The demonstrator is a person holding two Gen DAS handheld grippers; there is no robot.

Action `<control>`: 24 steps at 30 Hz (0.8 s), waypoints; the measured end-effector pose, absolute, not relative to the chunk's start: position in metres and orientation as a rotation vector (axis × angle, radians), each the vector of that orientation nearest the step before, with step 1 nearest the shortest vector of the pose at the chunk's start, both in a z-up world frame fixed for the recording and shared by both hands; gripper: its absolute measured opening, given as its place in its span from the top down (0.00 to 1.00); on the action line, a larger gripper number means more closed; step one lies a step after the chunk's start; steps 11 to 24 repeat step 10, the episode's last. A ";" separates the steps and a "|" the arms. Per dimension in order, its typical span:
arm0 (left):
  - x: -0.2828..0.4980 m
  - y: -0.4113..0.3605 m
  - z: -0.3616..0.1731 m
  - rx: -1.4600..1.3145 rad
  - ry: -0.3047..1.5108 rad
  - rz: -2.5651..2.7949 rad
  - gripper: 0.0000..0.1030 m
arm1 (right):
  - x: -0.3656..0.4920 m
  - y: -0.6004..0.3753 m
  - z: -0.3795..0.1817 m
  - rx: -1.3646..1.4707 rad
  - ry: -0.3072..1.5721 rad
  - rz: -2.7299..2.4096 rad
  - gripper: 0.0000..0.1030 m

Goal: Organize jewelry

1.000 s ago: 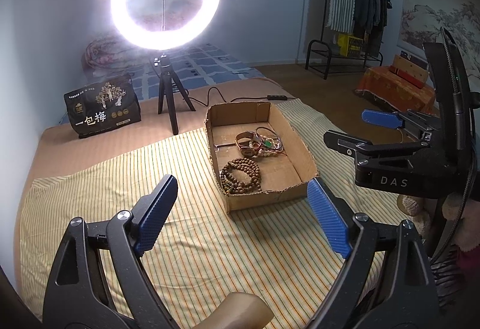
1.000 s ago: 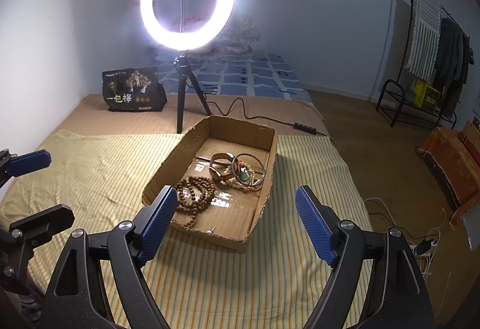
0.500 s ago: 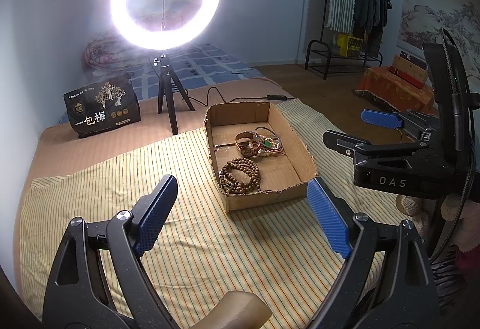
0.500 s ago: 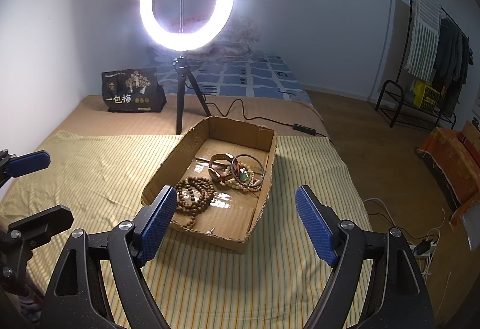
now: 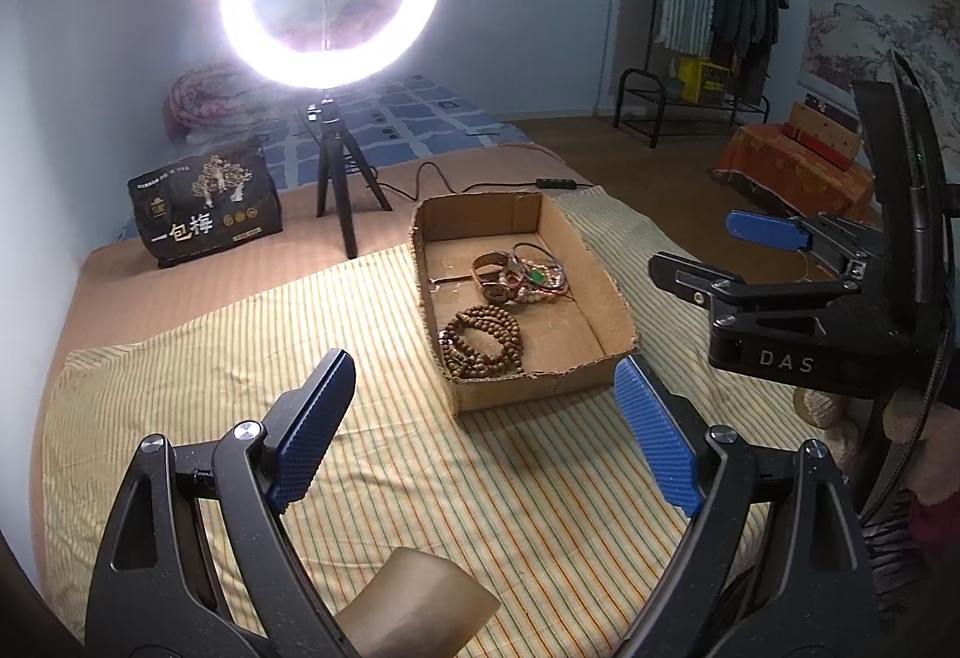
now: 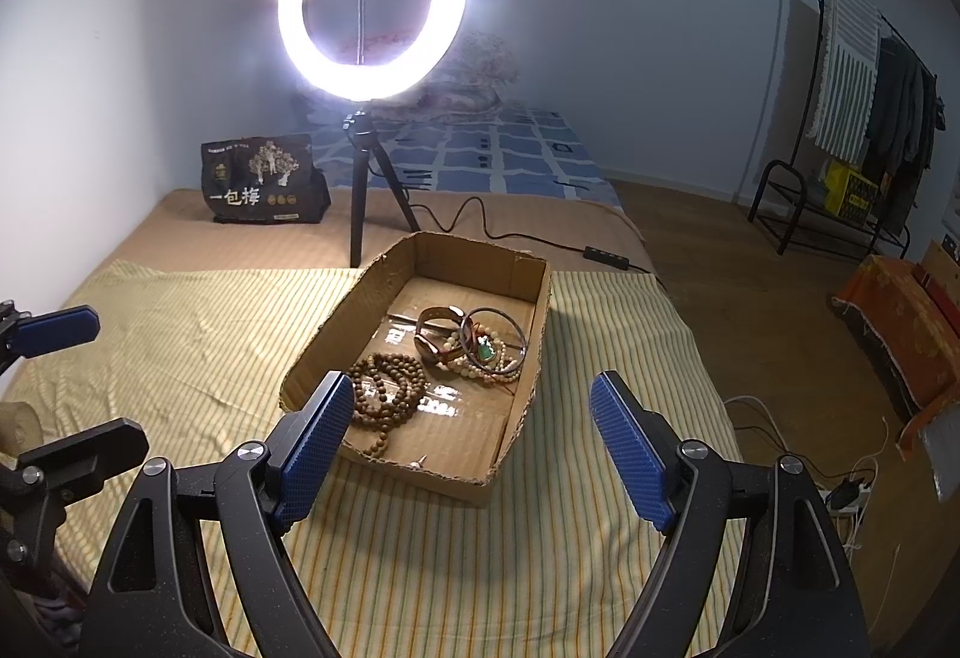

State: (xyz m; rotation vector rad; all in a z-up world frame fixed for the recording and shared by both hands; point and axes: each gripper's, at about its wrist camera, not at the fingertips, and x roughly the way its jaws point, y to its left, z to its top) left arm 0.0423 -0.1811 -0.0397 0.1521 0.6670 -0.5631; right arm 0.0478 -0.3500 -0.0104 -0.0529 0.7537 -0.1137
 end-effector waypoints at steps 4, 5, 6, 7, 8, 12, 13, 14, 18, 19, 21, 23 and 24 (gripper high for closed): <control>0.044 -0.179 -0.039 0.141 0.670 -0.557 0.12 | 0.048 -0.350 -0.010 -0.056 0.754 -0.117 0.21; 0.045 -0.179 -0.039 0.138 0.672 -0.558 0.12 | 0.047 -0.350 -0.010 -0.057 0.754 -0.118 0.21; 0.045 -0.178 -0.038 0.136 0.669 -0.558 0.12 | 0.047 -0.350 -0.010 -0.058 0.754 -0.118 0.21; 0.043 -0.178 -0.038 0.136 0.661 -0.555 0.12 | 0.047 -0.350 -0.010 -0.059 0.755 -0.118 0.21; 0.043 -0.177 -0.037 0.139 0.652 -0.549 0.12 | 0.047 -0.350 -0.010 -0.060 0.755 -0.118 0.21; 0.042 -0.177 -0.036 0.145 0.639 -0.535 0.12 | 0.047 -0.350 -0.010 -0.063 0.757 -0.120 0.21; 0.042 -0.177 -0.036 0.145 0.639 -0.535 0.12 | 0.047 -0.350 -0.010 -0.063 0.757 -0.120 0.21; 0.042 -0.177 -0.036 0.145 0.639 -0.535 0.12 | 0.047 -0.350 -0.010 -0.063 0.757 -0.120 0.21; 0.042 -0.177 -0.036 0.145 0.639 -0.535 0.12 | 0.047 -0.350 -0.010 -0.063 0.757 -0.120 0.21; 0.042 -0.177 -0.036 0.145 0.639 -0.535 0.12 | 0.047 -0.350 -0.010 -0.063 0.757 -0.120 0.21; 0.042 -0.177 -0.036 0.145 0.639 -0.535 0.12 | 0.047 -0.350 -0.010 -0.063 0.757 -0.120 0.21; 0.042 -0.177 -0.036 0.145 0.639 -0.535 0.12 | 0.047 -0.350 -0.010 -0.063 0.757 -0.120 0.21; 0.042 -0.177 -0.036 0.145 0.639 -0.535 0.12 | 0.047 -0.350 -0.010 -0.063 0.757 -0.120 0.21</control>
